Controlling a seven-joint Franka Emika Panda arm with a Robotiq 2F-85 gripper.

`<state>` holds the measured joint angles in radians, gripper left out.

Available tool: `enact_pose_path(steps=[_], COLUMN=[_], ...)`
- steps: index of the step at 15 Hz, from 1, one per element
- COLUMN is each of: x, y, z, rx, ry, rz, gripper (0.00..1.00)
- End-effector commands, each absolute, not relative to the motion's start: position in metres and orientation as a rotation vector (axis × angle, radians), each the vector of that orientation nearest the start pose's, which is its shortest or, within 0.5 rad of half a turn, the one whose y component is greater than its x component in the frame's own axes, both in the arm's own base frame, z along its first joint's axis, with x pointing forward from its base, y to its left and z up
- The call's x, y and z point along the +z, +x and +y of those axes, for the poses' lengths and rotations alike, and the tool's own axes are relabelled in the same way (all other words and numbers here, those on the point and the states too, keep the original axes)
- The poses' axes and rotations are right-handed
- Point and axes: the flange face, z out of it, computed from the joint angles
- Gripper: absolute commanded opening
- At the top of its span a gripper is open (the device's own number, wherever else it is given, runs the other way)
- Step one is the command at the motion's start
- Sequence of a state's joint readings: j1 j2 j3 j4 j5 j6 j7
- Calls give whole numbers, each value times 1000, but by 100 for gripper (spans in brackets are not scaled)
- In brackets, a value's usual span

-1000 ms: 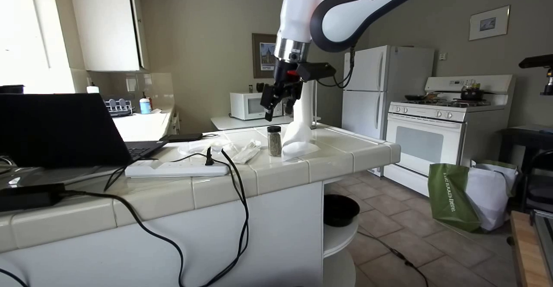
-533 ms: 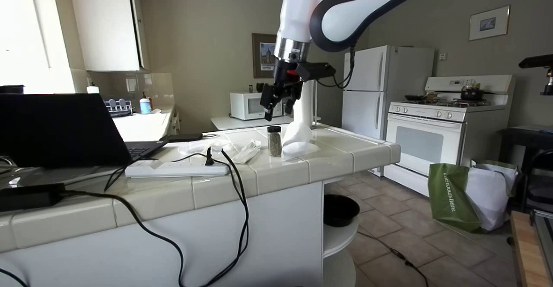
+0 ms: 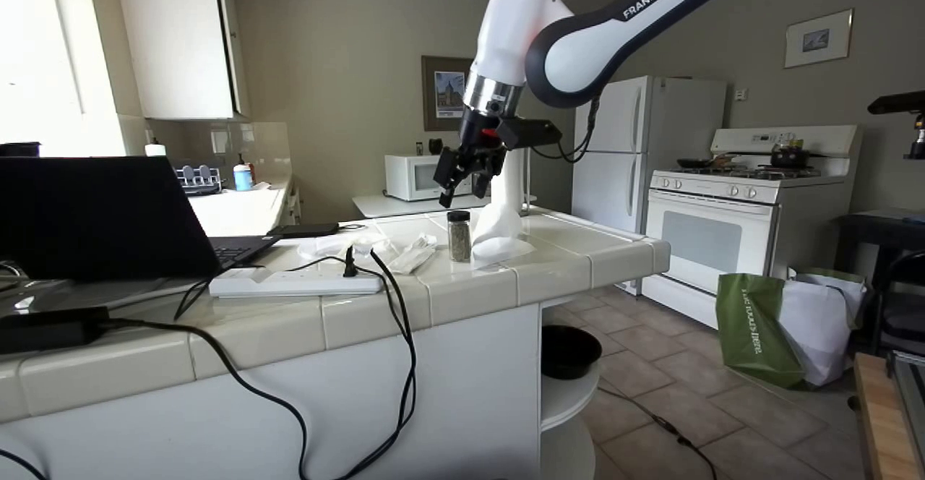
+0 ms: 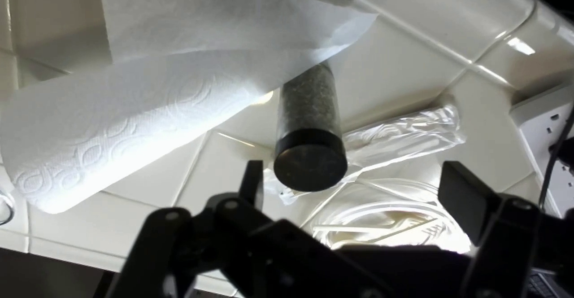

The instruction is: Put the spice the bottle on the lower shelf

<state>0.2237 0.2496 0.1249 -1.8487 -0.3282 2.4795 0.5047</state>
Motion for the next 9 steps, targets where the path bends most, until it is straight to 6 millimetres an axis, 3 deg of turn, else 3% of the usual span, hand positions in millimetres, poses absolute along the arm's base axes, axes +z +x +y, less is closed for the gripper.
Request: enact_pose_path(steps=[1, 9], x=[415, 390], y=[604, 593], z=[213, 217], rx=[-705, -782], ry=[-3097, -3094], rz=[-37, -17], gripper=[100, 100])
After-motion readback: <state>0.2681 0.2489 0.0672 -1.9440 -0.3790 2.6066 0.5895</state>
